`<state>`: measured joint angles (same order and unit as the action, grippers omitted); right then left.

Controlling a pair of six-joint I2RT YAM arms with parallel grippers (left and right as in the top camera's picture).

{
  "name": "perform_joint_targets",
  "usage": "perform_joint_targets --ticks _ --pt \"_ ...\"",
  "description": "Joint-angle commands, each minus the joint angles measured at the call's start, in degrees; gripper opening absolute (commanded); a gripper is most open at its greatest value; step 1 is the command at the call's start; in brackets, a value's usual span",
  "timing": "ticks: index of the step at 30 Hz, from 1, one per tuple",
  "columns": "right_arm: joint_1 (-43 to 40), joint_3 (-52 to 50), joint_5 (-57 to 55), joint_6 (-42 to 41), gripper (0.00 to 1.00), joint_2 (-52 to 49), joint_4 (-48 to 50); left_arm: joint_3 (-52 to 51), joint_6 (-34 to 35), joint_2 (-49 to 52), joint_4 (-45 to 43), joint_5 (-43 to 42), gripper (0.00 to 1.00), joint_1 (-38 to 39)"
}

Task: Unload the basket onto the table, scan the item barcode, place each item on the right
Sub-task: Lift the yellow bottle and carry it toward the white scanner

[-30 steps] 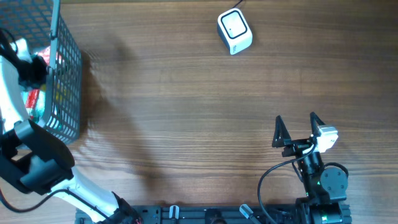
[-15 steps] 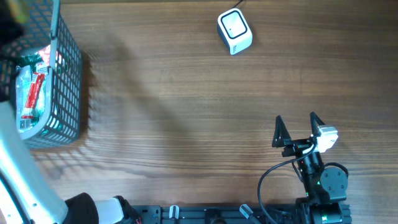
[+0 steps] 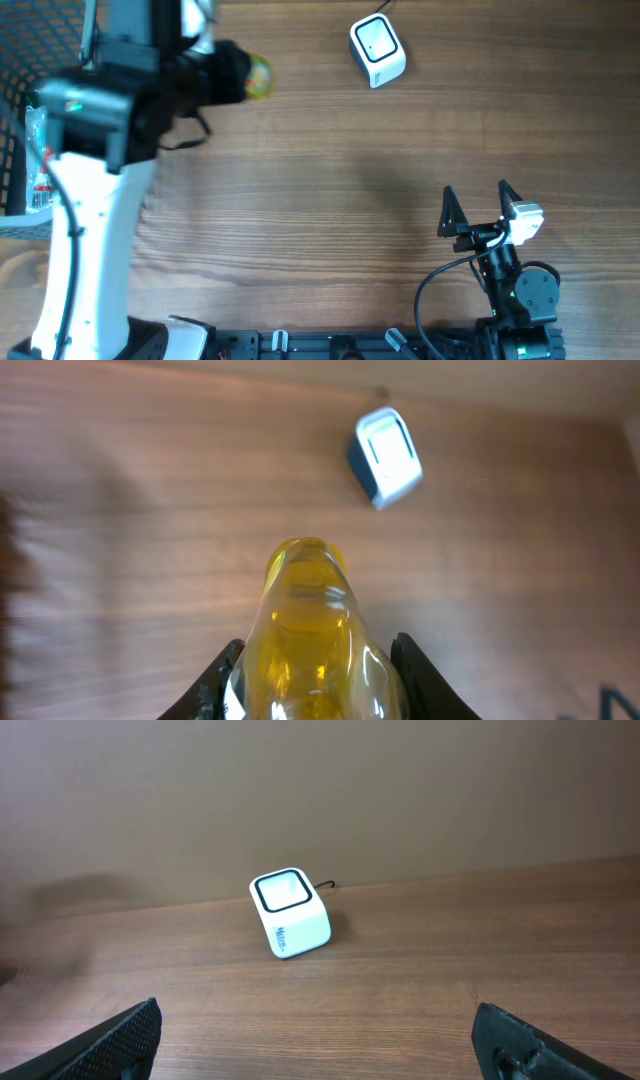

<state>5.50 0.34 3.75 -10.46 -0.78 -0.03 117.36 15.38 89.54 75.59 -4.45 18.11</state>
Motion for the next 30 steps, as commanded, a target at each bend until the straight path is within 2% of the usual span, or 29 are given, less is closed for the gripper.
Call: perform_joint_targets --ticks 1,3,9,12,15,20,26,30 --pt "0.17 -0.04 -0.76 -0.44 1.0 0.35 0.15 -2.89 5.35 3.39 -0.7 -0.35 0.12 7.78" --pt "0.17 -0.04 -0.76 -0.44 1.0 0.35 0.15 -3.98 10.14 6.38 -1.22 -0.02 0.13 12.63" --pt "0.17 -0.04 -0.76 -0.42 1.0 0.35 0.15 -4.35 13.22 15.93 -3.19 0.07 0.11 23.06" --pt "0.17 -0.04 -0.76 -0.44 1.0 0.35 0.15 -4.61 15.41 20.15 -5.25 0.76 0.04 27.15" --pt "0.17 -0.04 -0.76 -0.42 1.0 0.35 0.15 -4.92 15.63 24.46 -8.2 5.51 0.04 31.32" --pt "0.17 -0.04 -0.76 -0.44 1.0 0.35 0.15 -4.94 20.31 27.56 -9.05 15.06 0.04 33.79" --pt "0.17 -0.04 -0.76 -0.39 1.0 0.35 0.15 -9.53 27.58 28.68 -14.19 14.86 0.04 33.83" --pt "0.17 -0.04 -0.76 -0.42 1.0 0.35 0.15 -13.09 28.48 28.7 -17.79 12.92 0.04 33.97"
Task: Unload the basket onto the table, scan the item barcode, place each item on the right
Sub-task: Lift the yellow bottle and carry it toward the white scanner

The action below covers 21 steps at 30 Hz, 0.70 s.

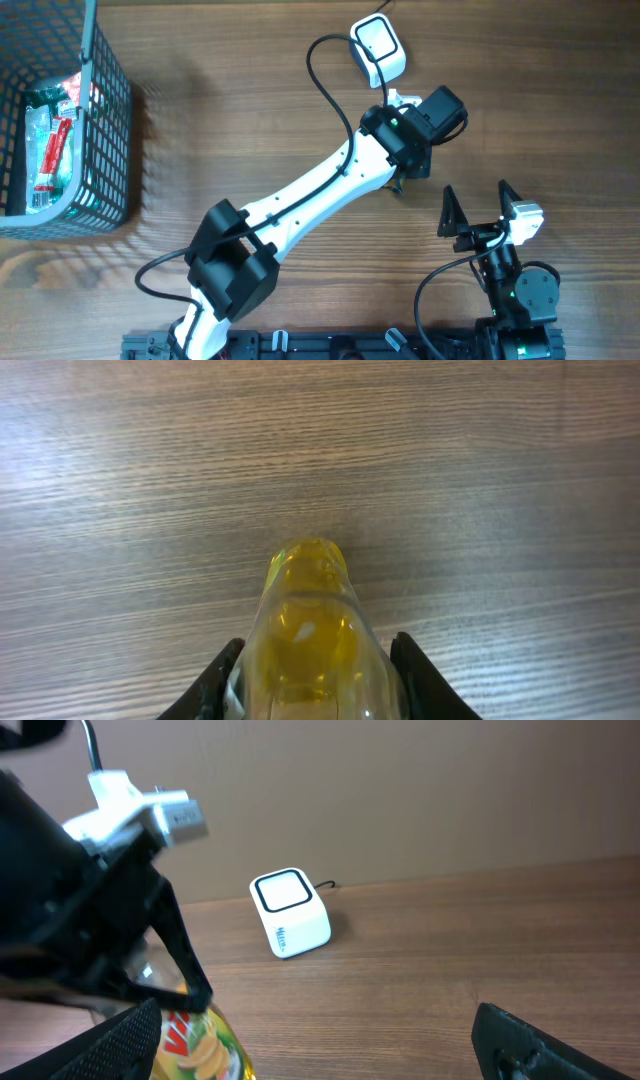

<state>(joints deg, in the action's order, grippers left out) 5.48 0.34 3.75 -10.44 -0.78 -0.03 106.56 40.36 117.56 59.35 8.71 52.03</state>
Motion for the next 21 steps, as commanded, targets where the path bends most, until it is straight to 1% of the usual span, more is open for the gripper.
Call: perform_joint_targets --ticks 1,12,16,21 --pt "0.2 -0.04 -0.76 -0.44 1.0 0.35 0.15 -3.06 3.67 0.68 -2.01 -0.26 0.04 0.04" --pt "0.2 -0.04 -0.76 -0.44 1.0 0.35 0.15 -9.22 3.65 0.74 -5.99 -0.26 0.04 1.03" --pt "0.2 -0.04 -0.76 -0.44 0.99 0.35 0.15 -9.46 3.65 0.74 -6.01 -0.28 0.15 1.03" --pt "0.2 -0.04 -0.76 -0.46 1.0 0.35 0.15 -10.25 3.63 0.74 -6.01 -0.26 0.14 1.55"
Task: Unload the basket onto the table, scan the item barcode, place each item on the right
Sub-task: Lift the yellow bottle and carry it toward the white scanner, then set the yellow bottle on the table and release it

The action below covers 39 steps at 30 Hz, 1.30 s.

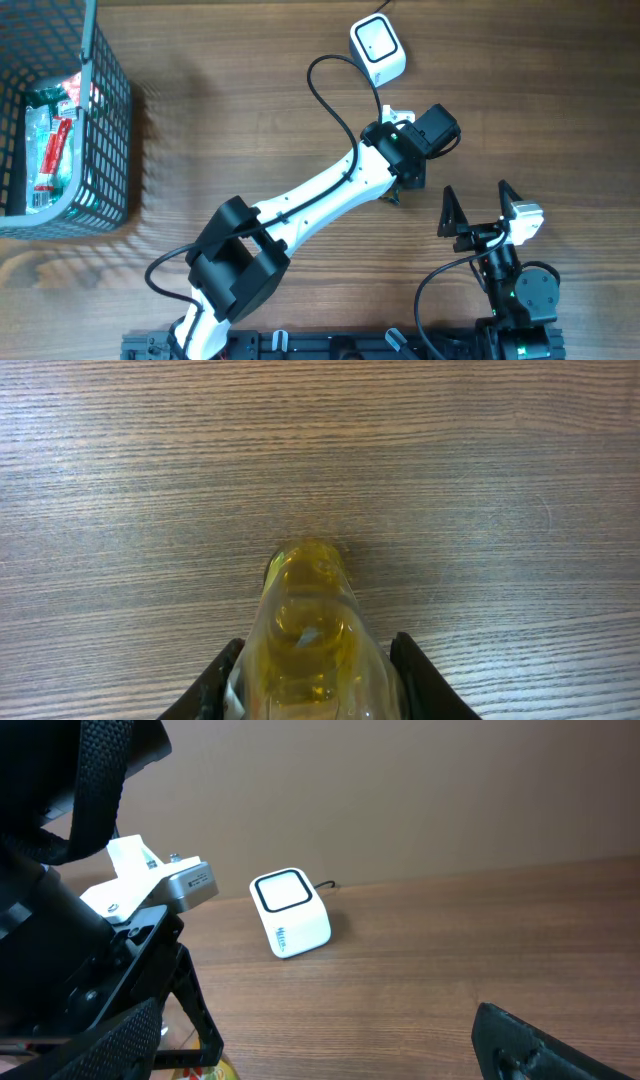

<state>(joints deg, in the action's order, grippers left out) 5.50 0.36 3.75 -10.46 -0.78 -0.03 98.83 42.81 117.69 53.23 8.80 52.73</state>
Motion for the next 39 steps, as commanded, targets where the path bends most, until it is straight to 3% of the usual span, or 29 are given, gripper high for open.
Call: perform_joint_targets --ticks 1,2,4,10,18,24,29,33,39 --pt "0.17 -0.07 -0.76 -0.42 1.0 0.35 0.15 -2.82 1.18 0.63 0.04 -0.33 0.14 1.03" --pt "0.17 -0.07 -0.76 -0.42 1.0 0.35 0.15 -3.26 1.18 0.61 -0.15 -0.33 0.15 1.27" --pt "0.17 -0.07 -0.76 -0.42 1.0 0.35 0.15 -3.37 1.16 0.63 -0.15 -0.31 0.33 1.29" --pt "0.17 -0.07 -0.76 -0.42 1.0 0.35 0.15 -3.37 1.16 0.63 -0.31 -0.37 0.65 1.29" --pt "0.17 -0.07 -0.76 -0.42 1.0 0.35 0.15 -0.09 -3.93 -2.36 -0.28 -0.35 0.8 0.09" --pt "0.17 -0.07 -0.76 -0.42 1.0 0.35 0.15 9.33 -10.01 -10.62 0.13 -0.13 0.86 -6.78" --pt "0.17 -0.07 -0.76 -0.42 0.99 0.35 0.15 13.42 -14.43 -19.76 0.33 5.31 0.95 -19.06" --pt "0.17 -0.07 -0.76 -0.44 1.0 0.35 0.15 13.42 -15.87 -26.01 0.2 9.29 0.96 -34.49" --pt "0.17 -0.07 -0.76 -0.44 1.0 0.35 0.15 13.42 -15.85 -27.89 -0.28 2.86 0.97 -63.01"
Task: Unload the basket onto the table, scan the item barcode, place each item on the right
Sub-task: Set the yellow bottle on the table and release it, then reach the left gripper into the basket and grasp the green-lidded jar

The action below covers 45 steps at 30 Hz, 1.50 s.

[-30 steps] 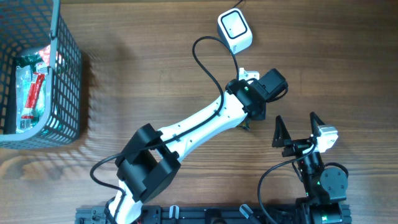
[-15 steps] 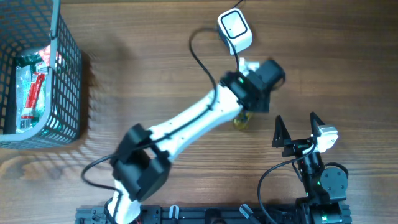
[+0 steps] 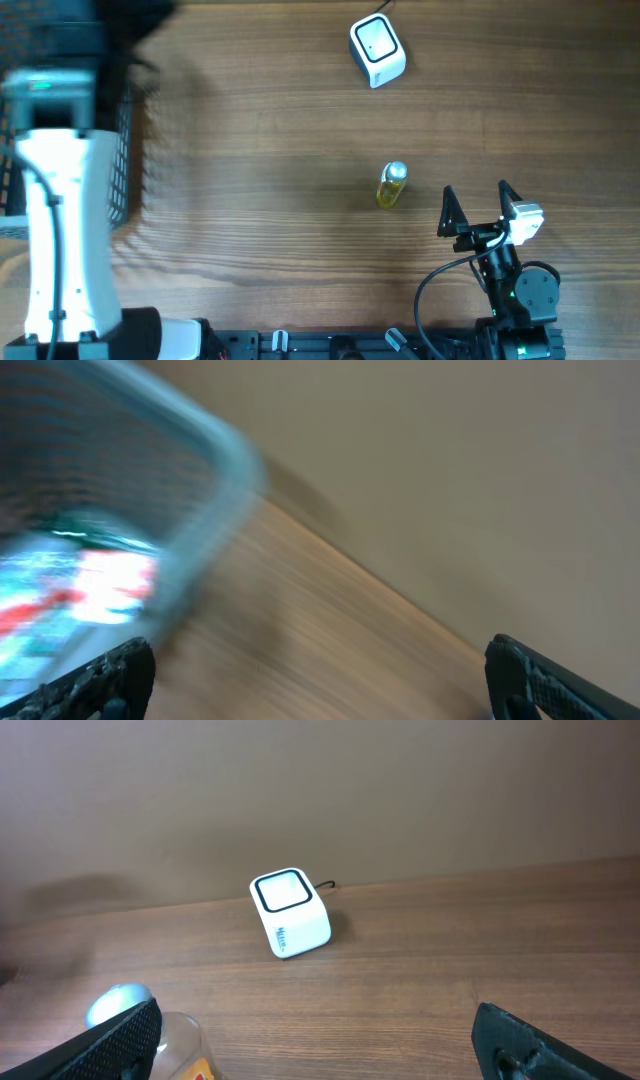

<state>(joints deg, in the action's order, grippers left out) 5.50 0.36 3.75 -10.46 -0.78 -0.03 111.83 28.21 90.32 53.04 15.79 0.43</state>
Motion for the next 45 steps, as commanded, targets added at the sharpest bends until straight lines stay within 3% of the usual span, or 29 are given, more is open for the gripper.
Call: perform_joint_targets --ticks 1,5,9,23,26,34,45 --pt "0.17 -0.07 -0.76 -0.44 1.0 0.35 0.15 0.39 -1.31 0.24 0.04 -7.32 0.97 -15.43" --pt "0.17 -0.07 -0.76 -0.42 1.0 0.35 0.15 0.35 -8.7 5.44 0.52 -16.57 0.97 -25.46" --pt "0.17 -0.07 -0.76 -0.42 1.0 0.35 0.15 0.35 -13.53 12.46 2.16 -16.59 0.97 -28.52" --pt "0.17 -0.07 -0.76 -0.42 1.0 0.35 0.15 0.26 -14.75 30.91 4.22 -16.52 0.97 -28.57" --pt "0.17 -0.07 -0.76 -0.42 1.0 0.35 0.15 0.24 -19.1 32.54 4.0 -19.82 0.96 -28.46" --pt "0.17 -0.07 -0.76 -0.42 0.99 0.35 0.15 0.22 -19.06 35.85 4.44 -19.82 0.97 -28.46" --pt "0.17 -0.07 -0.76 -0.42 1.0 0.35 0.15 -3.02 -19.04 36.13 2.71 -19.8 0.87 -28.46"
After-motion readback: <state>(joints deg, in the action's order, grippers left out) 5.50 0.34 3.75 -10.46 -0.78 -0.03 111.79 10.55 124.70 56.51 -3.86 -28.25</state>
